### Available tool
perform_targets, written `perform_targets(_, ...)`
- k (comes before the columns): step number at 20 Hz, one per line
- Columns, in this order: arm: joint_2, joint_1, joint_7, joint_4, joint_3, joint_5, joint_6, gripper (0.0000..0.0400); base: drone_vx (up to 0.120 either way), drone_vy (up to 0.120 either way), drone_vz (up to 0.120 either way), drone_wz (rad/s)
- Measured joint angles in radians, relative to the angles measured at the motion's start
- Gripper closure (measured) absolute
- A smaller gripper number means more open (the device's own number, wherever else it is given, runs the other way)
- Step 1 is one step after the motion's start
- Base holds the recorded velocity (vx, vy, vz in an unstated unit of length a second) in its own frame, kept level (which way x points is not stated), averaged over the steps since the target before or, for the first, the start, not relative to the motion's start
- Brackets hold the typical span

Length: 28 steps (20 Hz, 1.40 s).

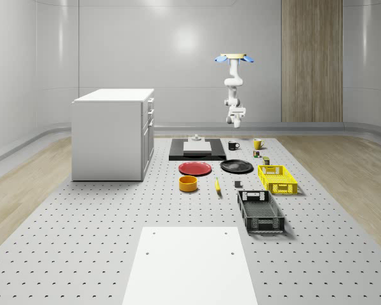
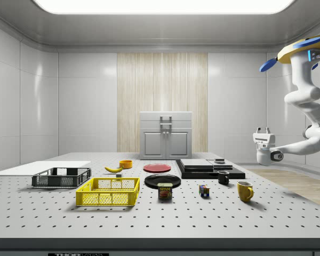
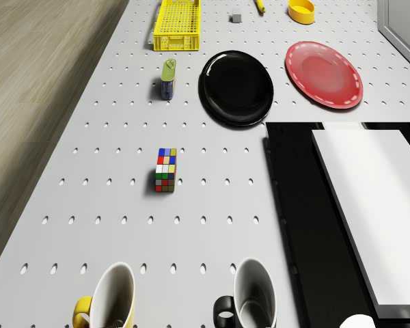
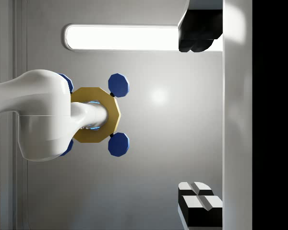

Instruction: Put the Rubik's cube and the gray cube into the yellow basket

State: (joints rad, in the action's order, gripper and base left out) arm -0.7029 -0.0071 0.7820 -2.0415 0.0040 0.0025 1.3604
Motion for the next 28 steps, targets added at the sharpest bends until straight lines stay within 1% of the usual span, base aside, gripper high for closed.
perform_targets(19, -0.008, -0.003, 0.000, -0.005, 0.003, -0.003, 0.012, 0.0000, 0.120, 0.120, 0.000, 0.000)
perform_targets(28, -0.013, -0.006, 0.001, -0.010, 0.013, -0.016, 0.018, 0.0000, 0.120, 0.004, 0.000, 0.000)
